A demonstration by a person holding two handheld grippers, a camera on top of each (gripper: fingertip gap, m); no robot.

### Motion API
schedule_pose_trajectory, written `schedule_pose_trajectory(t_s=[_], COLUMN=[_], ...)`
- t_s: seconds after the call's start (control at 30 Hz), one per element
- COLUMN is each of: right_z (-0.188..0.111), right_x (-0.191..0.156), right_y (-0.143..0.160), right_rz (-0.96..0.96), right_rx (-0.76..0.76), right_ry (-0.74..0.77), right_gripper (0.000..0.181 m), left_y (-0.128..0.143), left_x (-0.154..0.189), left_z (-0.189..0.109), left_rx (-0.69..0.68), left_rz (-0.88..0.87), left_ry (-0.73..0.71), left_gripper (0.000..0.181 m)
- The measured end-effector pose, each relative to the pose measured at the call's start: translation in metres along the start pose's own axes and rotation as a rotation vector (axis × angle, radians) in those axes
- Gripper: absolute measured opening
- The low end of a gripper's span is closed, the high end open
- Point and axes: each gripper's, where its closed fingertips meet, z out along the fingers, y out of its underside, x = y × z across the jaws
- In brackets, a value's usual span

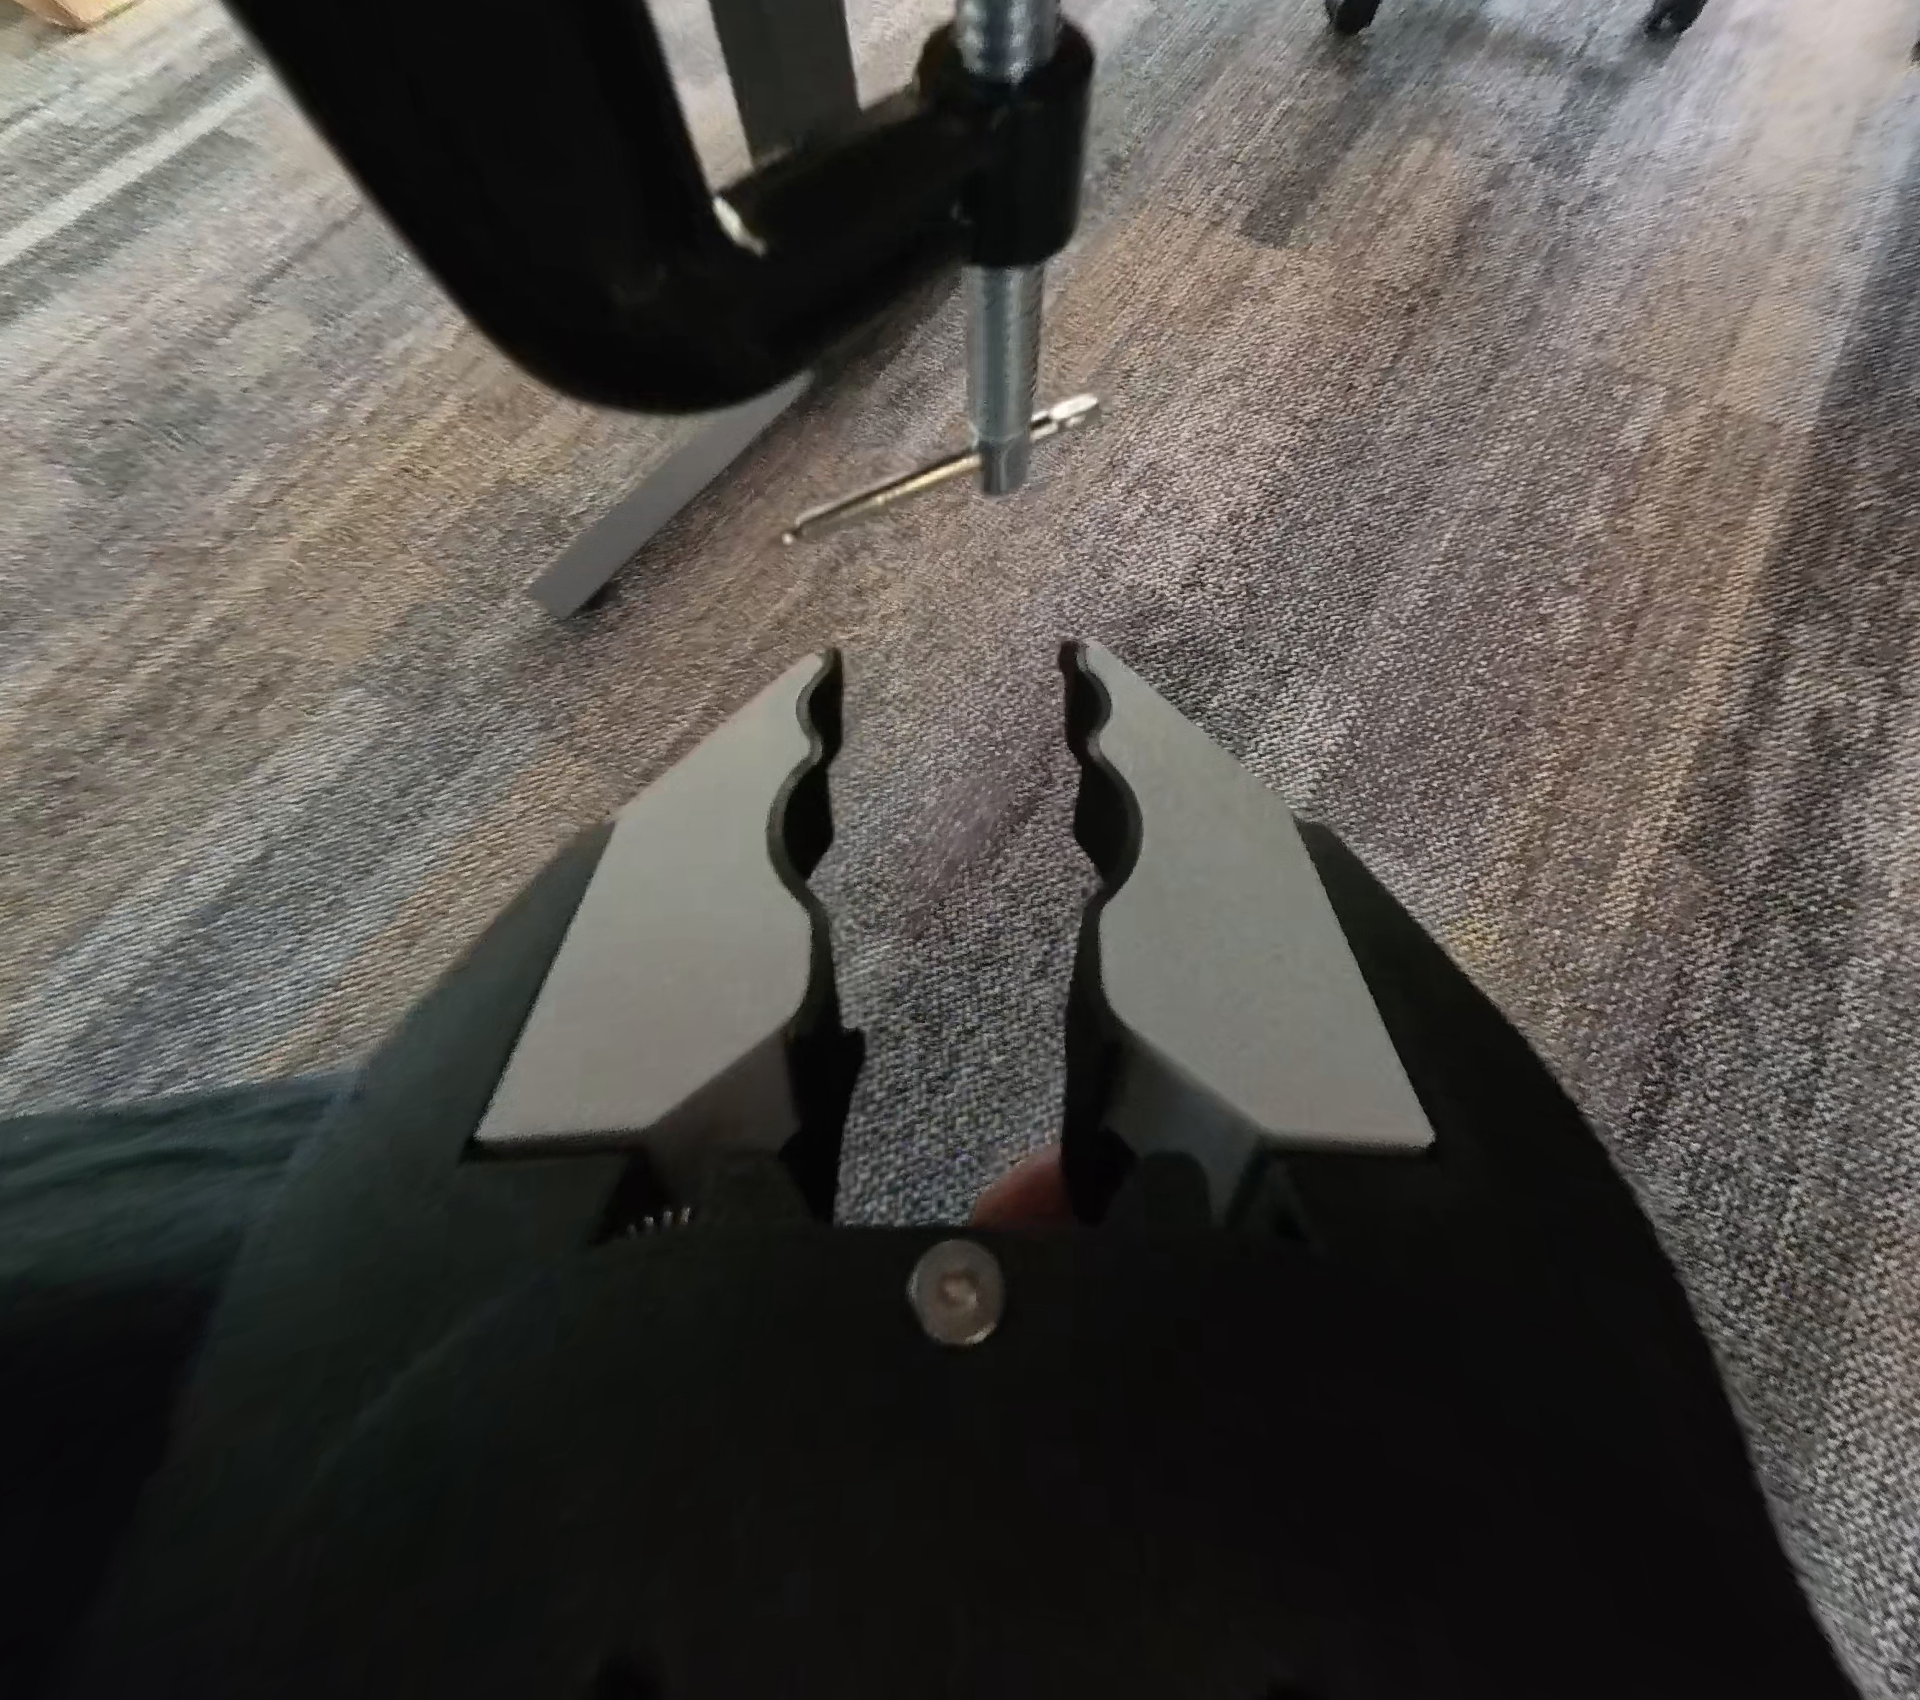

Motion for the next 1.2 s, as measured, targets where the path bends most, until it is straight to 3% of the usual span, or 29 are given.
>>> schedule_pose_trajectory(t_s=[0.1,0.27,0.43,0.63,0.83,1.2], right_z=[0.002,0.012,0.023,0.029,0.03,0.026], right_x=[-0.002,-0.018,-0.012,0.0,-0.006,-0.004], right_y=[-0.001,0.001,-0.005,-0.017,-0.022,-0.023], right_rz=[0.028,0.032,0.001,-0.025,-0.09,-0.253], right_rx=[0.001,-0.009,0.002,0.033,0.104,0.114], right_ry=[-0.022,-0.052,0.045,0.119,0.065,0.006], right_gripper=[0.048,0.074,0.091,0.075,0.051,0.05], left_y=[0.0,0.0,-0.001,-0.001,-0.001,-0.001], left_x=[0.003,0.006,0.006,0.005,0.005,0.006], left_z=[0.0,0.0,0.0,0.0,0.0,0.001], left_rx=[0.001,0.018,0.02,0.017,0.018,0.02], left_rz=[0.004,-0.029,-0.024,-0.001,0.011,0.05], left_ry=[0.007,0.037,0.036,0.02,0.021,0.015], left_gripper=[0.022,0.024,0.024,0.022,0.022,0.021])
